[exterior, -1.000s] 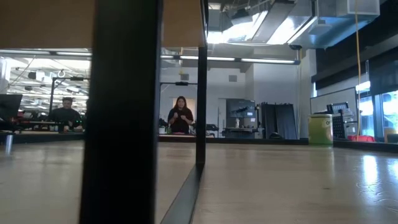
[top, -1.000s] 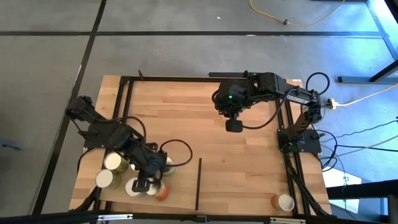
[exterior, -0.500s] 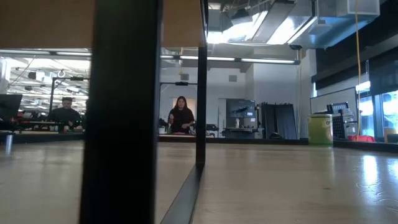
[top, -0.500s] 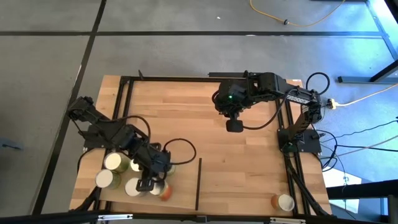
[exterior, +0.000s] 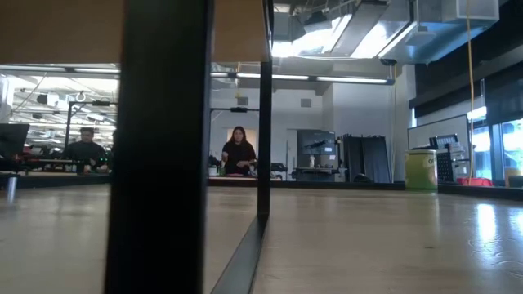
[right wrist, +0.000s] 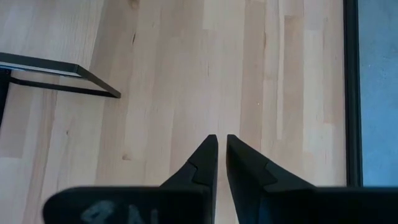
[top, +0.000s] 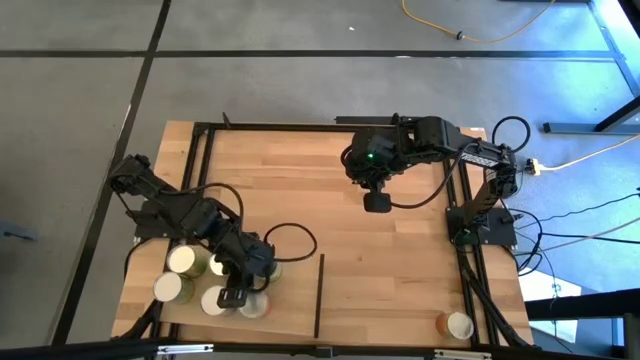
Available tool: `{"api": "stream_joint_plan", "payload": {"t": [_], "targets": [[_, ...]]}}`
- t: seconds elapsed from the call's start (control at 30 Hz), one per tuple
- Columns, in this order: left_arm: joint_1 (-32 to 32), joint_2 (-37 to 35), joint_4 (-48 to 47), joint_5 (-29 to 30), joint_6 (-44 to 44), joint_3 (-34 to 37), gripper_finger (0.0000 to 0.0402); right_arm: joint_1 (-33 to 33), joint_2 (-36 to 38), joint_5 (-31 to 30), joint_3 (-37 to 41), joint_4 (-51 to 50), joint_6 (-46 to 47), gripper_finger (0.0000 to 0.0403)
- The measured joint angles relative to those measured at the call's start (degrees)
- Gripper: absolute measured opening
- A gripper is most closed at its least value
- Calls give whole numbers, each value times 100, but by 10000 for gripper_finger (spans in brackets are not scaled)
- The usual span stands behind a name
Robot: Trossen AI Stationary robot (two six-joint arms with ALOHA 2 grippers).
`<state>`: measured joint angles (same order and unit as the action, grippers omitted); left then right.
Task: Pick and place cans onto a shelf
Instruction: Put the top canned pineapple on the shelf, then adjust the canned carrots on the shelf
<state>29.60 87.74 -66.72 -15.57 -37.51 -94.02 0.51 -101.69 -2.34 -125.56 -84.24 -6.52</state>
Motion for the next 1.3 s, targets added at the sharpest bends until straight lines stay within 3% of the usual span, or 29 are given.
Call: {"api": "stream_joint_plan", "payload": {"t": [0.13, 0.3, 0.5, 0.63, 0.8, 1.07, 1.3], "targets": [[-113, 0, -1, -562, -228, 2, 36, 0, 0, -1, 0, -1, 5, 36], [-177, -9, -44, -591, -104, -27, 36, 2, 0, -1, 0, 1, 7, 36], [-330, -15, -117, 7, 376, -591, 36, 2, 0, 0, -2, 1, 22, 36], [-363, -22, -665, 346, 429, -1115, 36, 2, 0, 0, -2, 1, 22, 36], [-171, -24, -1498, 486, -61, -1634, 22, 2, 0, -1, -2, 1, 22, 36], [407, -22, -2364, 596, -1302, -1727, 2, 2, 0, 1, -2, 1, 22, 36], [1051, -72, -2332, 722, -2672, -1694, 1, 1, 0, 0, -2, 4, 19, 36]]}}
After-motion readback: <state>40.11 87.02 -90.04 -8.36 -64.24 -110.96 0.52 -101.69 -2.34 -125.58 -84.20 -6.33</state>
